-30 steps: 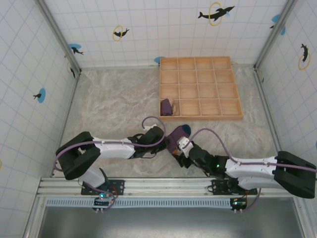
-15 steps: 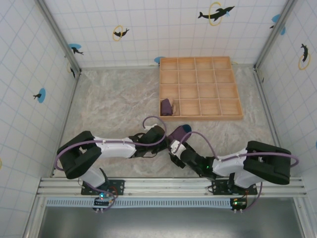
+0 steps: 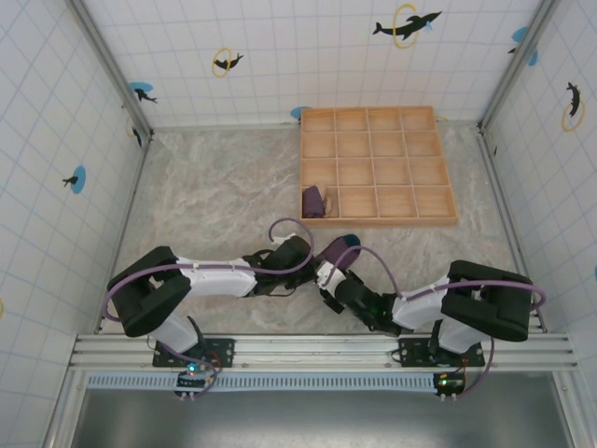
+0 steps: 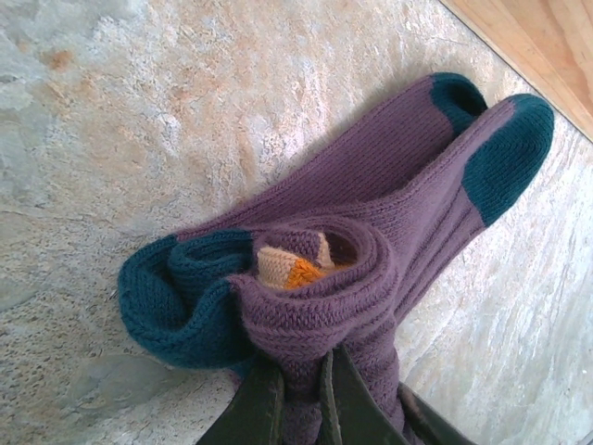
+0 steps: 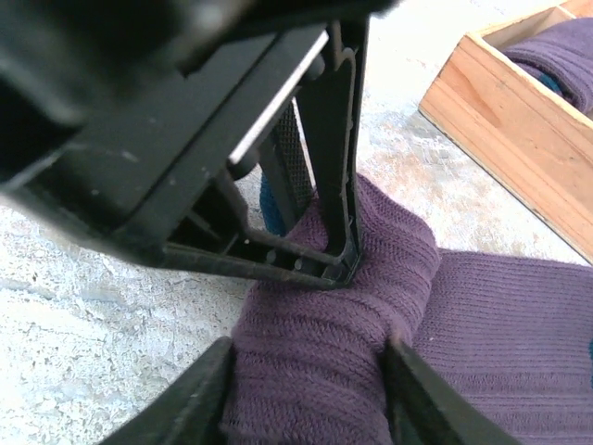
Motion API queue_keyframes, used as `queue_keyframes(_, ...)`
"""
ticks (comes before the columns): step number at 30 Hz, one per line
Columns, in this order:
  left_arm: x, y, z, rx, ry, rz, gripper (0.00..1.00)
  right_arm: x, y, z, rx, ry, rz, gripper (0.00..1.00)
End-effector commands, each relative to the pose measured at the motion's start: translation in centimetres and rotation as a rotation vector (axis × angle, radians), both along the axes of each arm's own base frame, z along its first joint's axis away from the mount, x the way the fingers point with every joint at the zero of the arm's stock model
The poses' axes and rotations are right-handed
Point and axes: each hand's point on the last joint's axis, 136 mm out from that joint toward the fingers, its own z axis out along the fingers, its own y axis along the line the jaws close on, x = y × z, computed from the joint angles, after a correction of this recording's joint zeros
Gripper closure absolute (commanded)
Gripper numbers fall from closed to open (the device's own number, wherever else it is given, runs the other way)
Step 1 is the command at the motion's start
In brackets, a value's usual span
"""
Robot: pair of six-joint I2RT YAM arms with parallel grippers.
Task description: Roll the socks
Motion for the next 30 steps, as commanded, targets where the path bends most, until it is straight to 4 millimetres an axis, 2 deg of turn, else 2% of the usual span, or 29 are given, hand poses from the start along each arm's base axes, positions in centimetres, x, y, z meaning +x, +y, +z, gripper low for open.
queue_keyframes(1,-0.9,0.3,-1.1,0.056,0.048,-0.018,1.00,0.4,0.6,0.5,0.037,0.011,-0.020,0.65)
queue_keyframes(3,-0.8,0.3,-0.7,0.067,0.045,-0.016,0.99,0.4,0.1,0.1,0.042,0.040,-0.032,0.77)
queue_keyframes(5,-0.6,0.3,-0.1,0.069,0.029,-0.015,0.87,0.3,-0.3,-0.3,0.059,0.074,-0.042,0.88)
queue_keyframes(9,-0.2,0.4,1.4,0.060,-0.005,-0.008,0.42,-0.1,-0.9,-0.9,0.097,0.138,-0.050,0.97)
queue_keyframes(12,0.2,0.4,2.7,0.049,-0.050,-0.016,0.22,-0.4,-1.3,-1.3,0.124,0.192,-0.047,1.00)
queue_keyframes(14,0.5,0.6,3.3,0.051,-0.073,-0.010,0.04,-0.5,-1.6,-1.5,0.143,0.228,-0.052,1.00)
queue_keyframes(21,0.8,-0.2,5.3,-0.004,-0.148,-0.058,0.03,-0.5,-2.9,-2.4,0.276,0.452,-0.085,1.00)
queue_keyframes(27,-0.2,-0.9,4.8,-0.079,-0.130,-0.101,0.04,-0.4,-3.7,-3.1,0.414,0.666,-0.121,1.00)
queue_keyframes(30,-0.7,-0.9,3.9,-0.091,-0.109,-0.104,0.08,-0.1,-4.1,-3.2,0.475,0.729,-0.162,1.00)
